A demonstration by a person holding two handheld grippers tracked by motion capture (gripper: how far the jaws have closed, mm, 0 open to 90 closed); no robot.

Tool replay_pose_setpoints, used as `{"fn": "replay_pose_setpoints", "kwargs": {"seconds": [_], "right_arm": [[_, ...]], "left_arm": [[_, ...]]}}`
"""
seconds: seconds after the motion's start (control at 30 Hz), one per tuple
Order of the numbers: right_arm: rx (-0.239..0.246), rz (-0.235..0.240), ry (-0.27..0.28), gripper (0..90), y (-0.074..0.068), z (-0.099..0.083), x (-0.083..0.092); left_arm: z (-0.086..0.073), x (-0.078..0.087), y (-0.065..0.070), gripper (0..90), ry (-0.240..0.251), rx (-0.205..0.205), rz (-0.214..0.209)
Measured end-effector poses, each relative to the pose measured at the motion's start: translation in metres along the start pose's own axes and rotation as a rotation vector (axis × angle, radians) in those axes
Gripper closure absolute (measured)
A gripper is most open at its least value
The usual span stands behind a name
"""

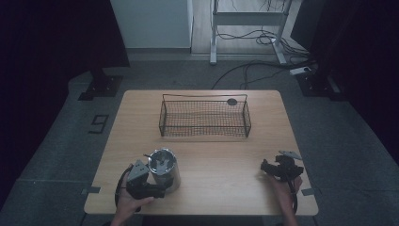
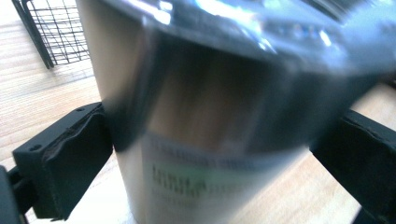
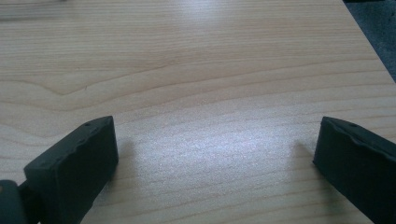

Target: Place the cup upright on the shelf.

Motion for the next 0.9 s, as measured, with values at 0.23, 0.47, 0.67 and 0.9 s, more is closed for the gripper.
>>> {"fn": "replay_pose_setpoints", "kwargs": {"seconds": [0.23,0.47,0.67,0.9], "right_arm": [[0.002,0.001,-0.001,0.0,0.000,0.000,0.000],[0.002,0.001,0.002,0.0,0.000,0.000,0.000],[0.001,0.001,0.002,0.0,0.000,0.000,0.000],[0.000,0.002,0.002,0.0,0.000,0.000,0.000]], "left_arm": [[0.008,-0.013,-0.002,0.0,-0.014,0.002,0.008],[0.013,-0.023,-0.001,0.0,0.006,0.001,0.027],[0.010,-0.031,-0.001,0.0,-0.006,-0.025,0.065],[0.010,-0.034,-0.001,1.9,-0.001,-0.053,0.089]]}}
Point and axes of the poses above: each handheld gripper's, and its own axes: x roughly backward along the jaws, z roughly out of its top, y roughly to its right, the point moved 7 cm from there along -x, roughly forward along the jaws, and after that the axes turned 6 degrees about -z, right-handed, at the moved point
